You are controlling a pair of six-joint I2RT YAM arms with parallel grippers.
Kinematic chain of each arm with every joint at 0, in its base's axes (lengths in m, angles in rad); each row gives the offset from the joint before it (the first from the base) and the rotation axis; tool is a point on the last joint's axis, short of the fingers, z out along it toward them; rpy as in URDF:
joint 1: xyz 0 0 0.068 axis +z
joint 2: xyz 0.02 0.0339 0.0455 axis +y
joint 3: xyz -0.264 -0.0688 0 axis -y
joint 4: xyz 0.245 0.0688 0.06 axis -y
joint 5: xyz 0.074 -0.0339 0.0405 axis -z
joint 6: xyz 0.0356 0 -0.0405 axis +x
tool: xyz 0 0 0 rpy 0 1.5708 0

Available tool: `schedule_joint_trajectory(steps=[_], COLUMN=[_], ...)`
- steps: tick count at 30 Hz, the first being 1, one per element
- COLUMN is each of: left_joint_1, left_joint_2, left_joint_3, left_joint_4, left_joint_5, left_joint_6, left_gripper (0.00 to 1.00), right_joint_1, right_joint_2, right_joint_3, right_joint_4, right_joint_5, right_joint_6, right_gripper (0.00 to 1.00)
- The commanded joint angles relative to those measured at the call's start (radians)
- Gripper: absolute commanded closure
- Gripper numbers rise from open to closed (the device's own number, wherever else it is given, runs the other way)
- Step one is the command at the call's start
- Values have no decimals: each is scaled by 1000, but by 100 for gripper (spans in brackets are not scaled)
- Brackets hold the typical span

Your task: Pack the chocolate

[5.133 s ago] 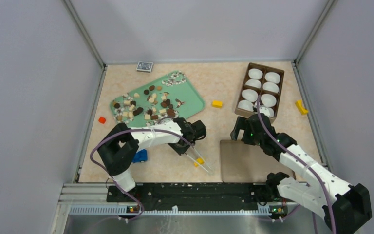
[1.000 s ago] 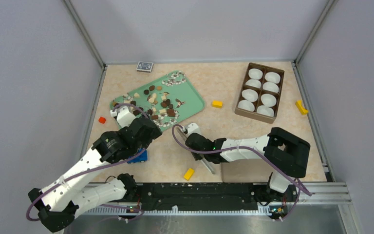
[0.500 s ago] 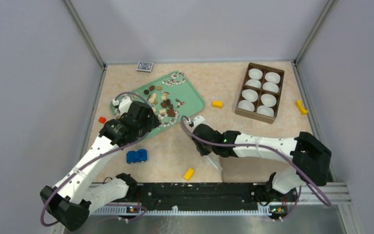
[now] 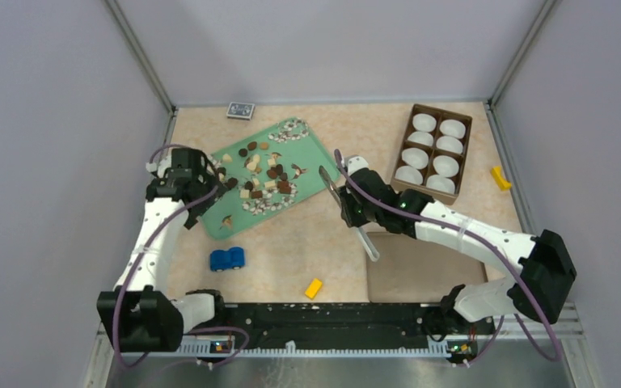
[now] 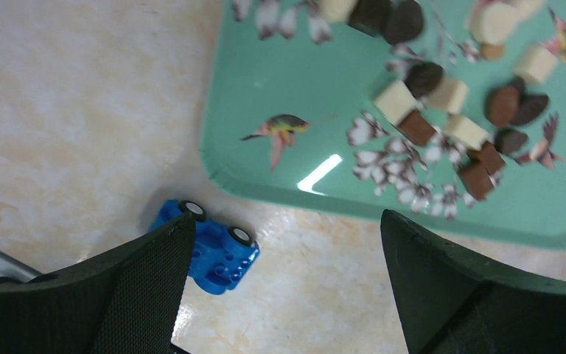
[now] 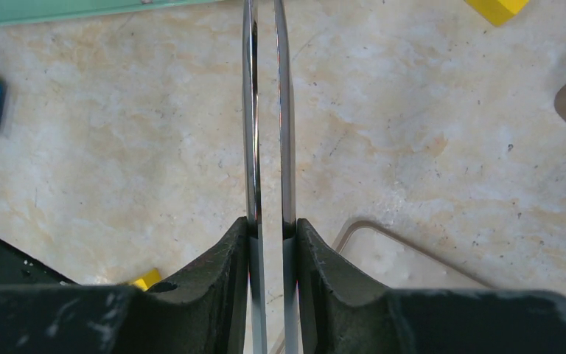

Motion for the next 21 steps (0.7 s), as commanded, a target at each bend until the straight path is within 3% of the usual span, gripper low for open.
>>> schedule_joint_trajectory(steps=[1, 7, 12, 21], left_joint_1=[152, 258, 341, 360], left_joint_2=[75, 187, 216, 246], left_joint_3=[13, -28, -145, -247], left_joint_4=[47, 146, 334, 539], left_joint_5=[50, 66, 226, 374], left_joint_6=[56, 89, 141, 180], left_gripper=[1, 1, 1, 1], right_joint_1=[-27, -37, -42, -44], right_joint_2=[-41, -36, -49, -73], right_joint_3=[78, 93, 71, 46], right_joint_4=[7, 24, 36, 39], right_joint_5=[-38, -40, -44, -39], right_joint_6=[-24, -31, -31, -27], right_gripper=[87, 87, 87, 87])
